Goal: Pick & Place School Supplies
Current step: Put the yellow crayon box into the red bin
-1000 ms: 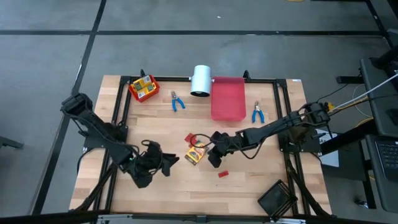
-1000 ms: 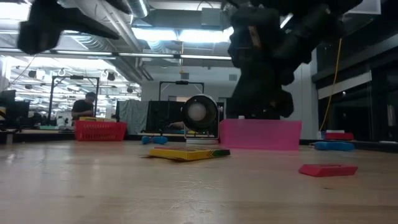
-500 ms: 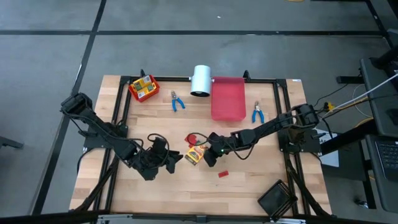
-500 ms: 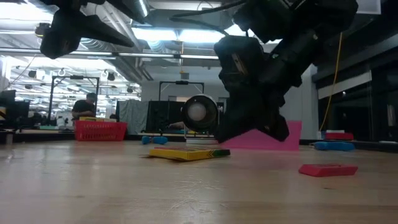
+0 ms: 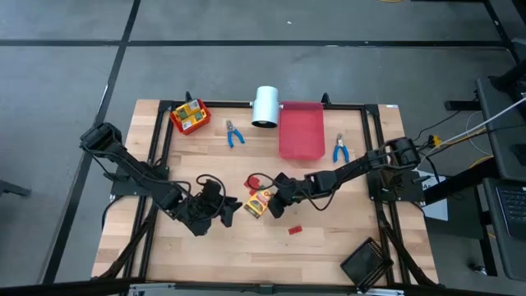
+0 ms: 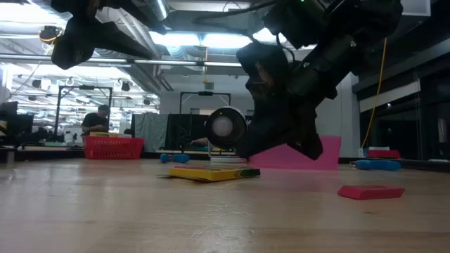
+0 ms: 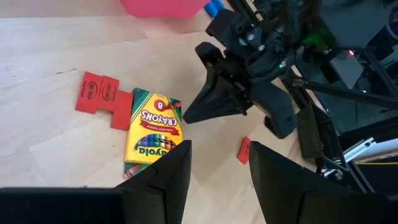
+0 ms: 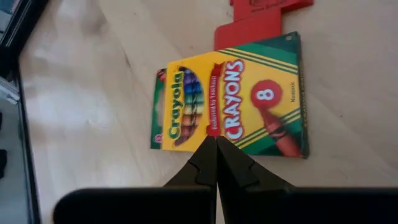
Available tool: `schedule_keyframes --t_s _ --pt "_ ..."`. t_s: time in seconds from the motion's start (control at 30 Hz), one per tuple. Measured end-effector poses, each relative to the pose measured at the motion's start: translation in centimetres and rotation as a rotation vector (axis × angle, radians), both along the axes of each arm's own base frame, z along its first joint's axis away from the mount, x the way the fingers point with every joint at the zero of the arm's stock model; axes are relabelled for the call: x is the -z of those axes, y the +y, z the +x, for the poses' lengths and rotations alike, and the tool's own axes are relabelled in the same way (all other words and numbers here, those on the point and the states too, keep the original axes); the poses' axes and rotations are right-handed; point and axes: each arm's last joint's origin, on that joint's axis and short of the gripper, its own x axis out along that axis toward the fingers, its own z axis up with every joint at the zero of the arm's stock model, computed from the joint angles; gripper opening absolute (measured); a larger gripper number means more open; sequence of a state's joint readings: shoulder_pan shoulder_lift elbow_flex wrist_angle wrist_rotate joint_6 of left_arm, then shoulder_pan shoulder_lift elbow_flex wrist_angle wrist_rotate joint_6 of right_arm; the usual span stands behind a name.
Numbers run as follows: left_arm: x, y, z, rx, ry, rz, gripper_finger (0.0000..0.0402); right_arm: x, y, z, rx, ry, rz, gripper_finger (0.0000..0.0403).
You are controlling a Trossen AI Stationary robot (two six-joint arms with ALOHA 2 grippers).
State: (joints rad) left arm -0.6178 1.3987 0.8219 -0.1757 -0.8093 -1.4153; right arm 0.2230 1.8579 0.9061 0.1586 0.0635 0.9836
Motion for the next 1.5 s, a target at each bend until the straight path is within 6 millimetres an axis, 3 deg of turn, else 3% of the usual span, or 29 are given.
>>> schedule_keyframes --t_s 0.53,0.87,1.07,1.5 --pt "0.0 0.0 0.0 0.003 0.001 -0.002 0.0157 1.5 1.0 -0.6 -0.006 0.082 -0.009 0.0" --pt "0.0 0.0 0.0 0.01 0.006 -0.001 0.0157 0.9 1.5 -0.3 0.001 0.016 -0.012 0.0" --pt "0.0 0.0 0.0 0.016 0.01 -0.007 0.0157 0.5 1.5 0.1 0.034 -0.043 -0.015 0.0" --pt "0.1 0.0 0.0 0.022 0.018 -0.007 0.0157 1.0 0.6 -0.3 0.054 0.032 -0.052 0.0"
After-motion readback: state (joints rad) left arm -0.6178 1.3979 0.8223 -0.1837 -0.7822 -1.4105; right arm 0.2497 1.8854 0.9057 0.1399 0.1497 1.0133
